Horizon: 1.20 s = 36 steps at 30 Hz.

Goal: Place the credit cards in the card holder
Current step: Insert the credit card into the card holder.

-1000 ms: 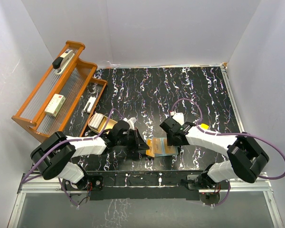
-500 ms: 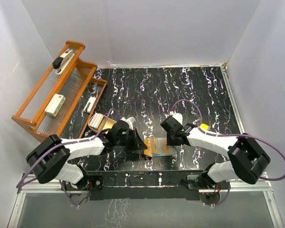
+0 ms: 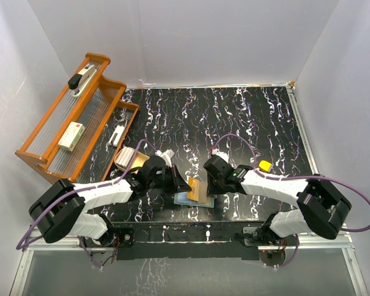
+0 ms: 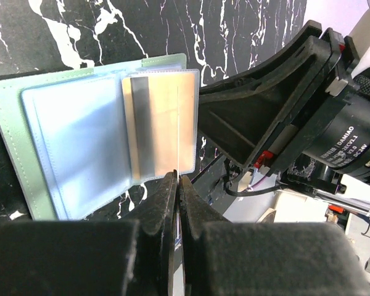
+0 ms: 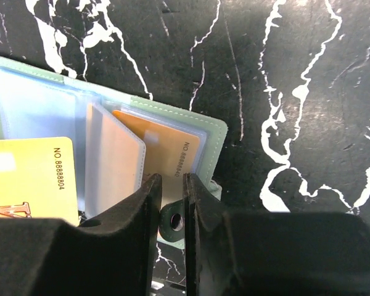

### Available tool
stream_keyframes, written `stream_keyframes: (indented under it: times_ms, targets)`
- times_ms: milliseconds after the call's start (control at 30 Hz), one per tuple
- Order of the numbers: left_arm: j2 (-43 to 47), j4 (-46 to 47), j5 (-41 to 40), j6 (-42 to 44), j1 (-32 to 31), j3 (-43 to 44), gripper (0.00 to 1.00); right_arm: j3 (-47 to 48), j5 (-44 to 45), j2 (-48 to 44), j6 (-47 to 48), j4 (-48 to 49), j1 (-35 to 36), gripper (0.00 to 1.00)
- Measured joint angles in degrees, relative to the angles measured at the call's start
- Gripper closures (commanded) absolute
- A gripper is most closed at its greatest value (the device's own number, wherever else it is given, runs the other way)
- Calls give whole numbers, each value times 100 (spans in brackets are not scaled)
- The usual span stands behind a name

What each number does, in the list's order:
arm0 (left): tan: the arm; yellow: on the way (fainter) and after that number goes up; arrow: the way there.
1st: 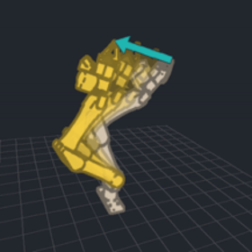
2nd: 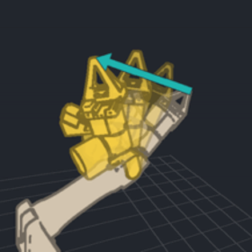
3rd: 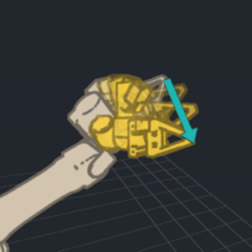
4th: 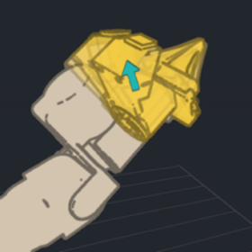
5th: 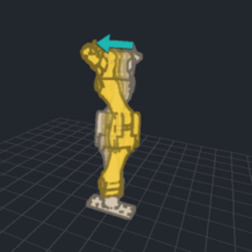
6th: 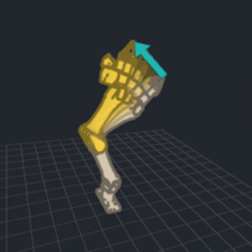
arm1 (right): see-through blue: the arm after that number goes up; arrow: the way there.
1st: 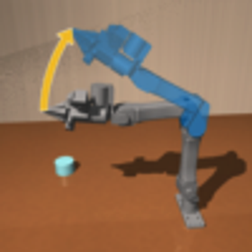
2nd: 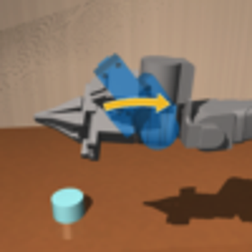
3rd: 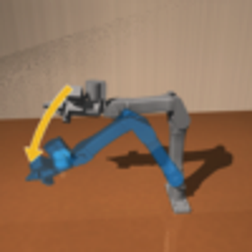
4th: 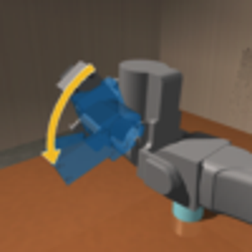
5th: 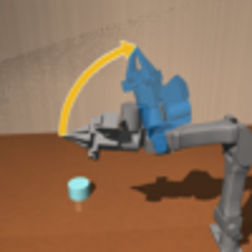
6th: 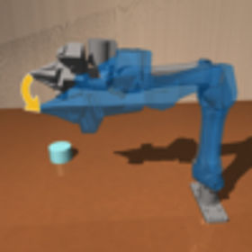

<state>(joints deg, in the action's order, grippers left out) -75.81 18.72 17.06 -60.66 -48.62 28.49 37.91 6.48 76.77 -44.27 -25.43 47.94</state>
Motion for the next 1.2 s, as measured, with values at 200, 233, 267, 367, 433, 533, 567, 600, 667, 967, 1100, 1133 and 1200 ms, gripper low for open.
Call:
stream_keyframes:
  times_ms: [200,233,267,367,433,533,567,600,667,967,1100,1133,1200]
  targets:
    - [-251,157,33,-44,-24,0,100,24,472,-37,33,-315,33,73]
    - [-297,160,33,-44,-26,0,100,24,568,-72,42,-404,33,73]
    - [-337,160,35,-44,-28,0,100,26,640,-105,50,-479,33,72]
    - [-400,133,31,-42,-33,0,100,76,909,-256,74,-778,33,72]
    - [-402,109,28,-24,-33,0,100,125,1003,-363,101,-881,33,72]
    - [-402,74,26,2,-33,2,100,138,994,-557,162,-907,33,72]
    - [-402,87,26,7,-33,2,100,138,960,-616,184,-903,33,72]
    - [-402,94,28,7,-33,2,100,138,903,-673,199,-898,33,72]
    - [-402,76,28,55,-33,2,100,138,761,-800,214,-861,33,72]
    - [-402,-240,9,396,-35,133,100,138,61,-883,190,-382,33,72]
    - [-402,-208,59,428,-35,133,100,138,-48,-627,190,-264,33,73]
    - [-402,-197,81,431,-35,136,100,138,-50,-546,192,-256,33,74]
    - [-409,-186,120,433,-35,151,100,138,-42,-402,195,-262,33,75]
